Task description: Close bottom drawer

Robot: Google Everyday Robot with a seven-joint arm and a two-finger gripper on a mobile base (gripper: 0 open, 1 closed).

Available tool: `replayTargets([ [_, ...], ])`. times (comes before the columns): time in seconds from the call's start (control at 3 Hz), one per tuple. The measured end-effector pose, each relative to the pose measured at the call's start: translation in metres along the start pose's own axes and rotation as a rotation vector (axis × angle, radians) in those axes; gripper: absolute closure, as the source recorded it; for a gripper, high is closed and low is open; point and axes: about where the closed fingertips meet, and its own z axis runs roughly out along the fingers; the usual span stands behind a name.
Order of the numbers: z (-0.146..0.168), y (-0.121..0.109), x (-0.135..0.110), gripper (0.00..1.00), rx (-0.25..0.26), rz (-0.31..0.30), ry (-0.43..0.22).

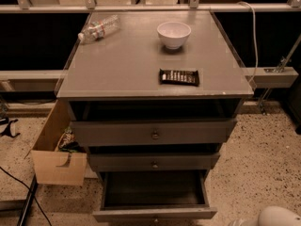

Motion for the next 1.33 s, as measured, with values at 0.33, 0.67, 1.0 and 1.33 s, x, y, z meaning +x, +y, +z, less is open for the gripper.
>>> replayTargets([
  [0.33,0.000,0.000,0.000,1.00,-0.001,0.000,0.000],
  [0.67,0.019,-0.001,0.006,1.00,0.004,-0.020,-0.003],
  [1.0,0.057,-0.010,0.015,1.00,0.028,-0.051,-0.030],
  [1.33,0.096,-0.024,0.021,1.00,0.051,-0.073,-0.075],
])
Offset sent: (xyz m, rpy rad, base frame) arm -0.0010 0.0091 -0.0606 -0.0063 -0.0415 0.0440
